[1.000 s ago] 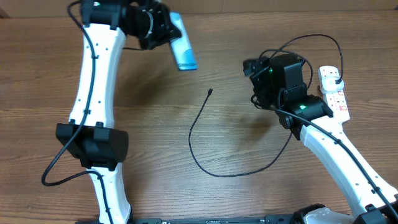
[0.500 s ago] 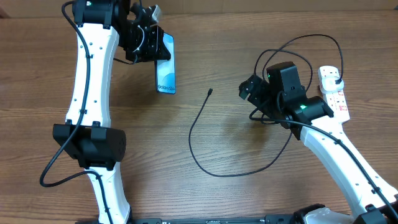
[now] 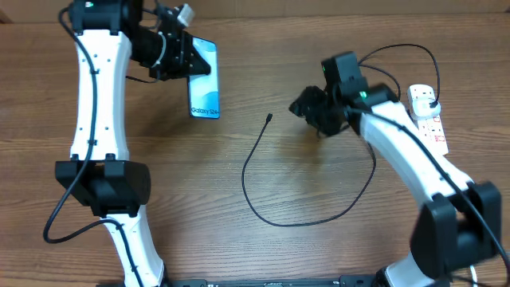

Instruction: Plug charger to phone and switch on socket

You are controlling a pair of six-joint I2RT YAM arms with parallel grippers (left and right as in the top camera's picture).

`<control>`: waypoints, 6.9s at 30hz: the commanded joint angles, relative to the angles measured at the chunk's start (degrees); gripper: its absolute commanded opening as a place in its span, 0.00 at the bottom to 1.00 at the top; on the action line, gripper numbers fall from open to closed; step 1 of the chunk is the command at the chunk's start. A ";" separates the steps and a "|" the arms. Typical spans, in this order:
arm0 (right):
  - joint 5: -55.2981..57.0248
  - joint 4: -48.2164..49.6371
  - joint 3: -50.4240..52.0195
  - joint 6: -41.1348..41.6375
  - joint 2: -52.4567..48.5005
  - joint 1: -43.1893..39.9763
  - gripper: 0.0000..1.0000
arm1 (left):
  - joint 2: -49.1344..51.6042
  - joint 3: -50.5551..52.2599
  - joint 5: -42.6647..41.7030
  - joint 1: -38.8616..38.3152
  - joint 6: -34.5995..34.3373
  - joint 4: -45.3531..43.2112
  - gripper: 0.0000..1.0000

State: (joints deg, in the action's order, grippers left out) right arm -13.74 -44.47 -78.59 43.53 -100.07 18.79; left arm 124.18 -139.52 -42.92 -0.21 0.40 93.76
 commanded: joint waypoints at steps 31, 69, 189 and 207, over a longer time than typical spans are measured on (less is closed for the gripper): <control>-4.46 2.91 -11.74 6.29 -23.19 6.14 0.40 | 5.81 8.66 -11.10 6.93 -1.70 0.50 0.04; -3.34 8.81 -11.47 -12.39 -31.21 6.21 0.04 | 5.81 8.66 -10.32 6.93 -1.68 0.00 0.04; -18.43 31.21 28.37 -6.14 32.44 13.38 0.04 | 5.79 8.66 -43.82 -9.57 19.69 1.84 0.04; -18.23 32.54 28.37 -6.97 32.44 13.40 0.04 | 5.81 8.66 -43.71 -9.60 17.11 1.84 0.04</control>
State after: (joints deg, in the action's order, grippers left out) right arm -32.60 -12.10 -50.17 37.26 -67.68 31.90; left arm 130.76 -130.85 -84.86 -9.41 18.63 95.59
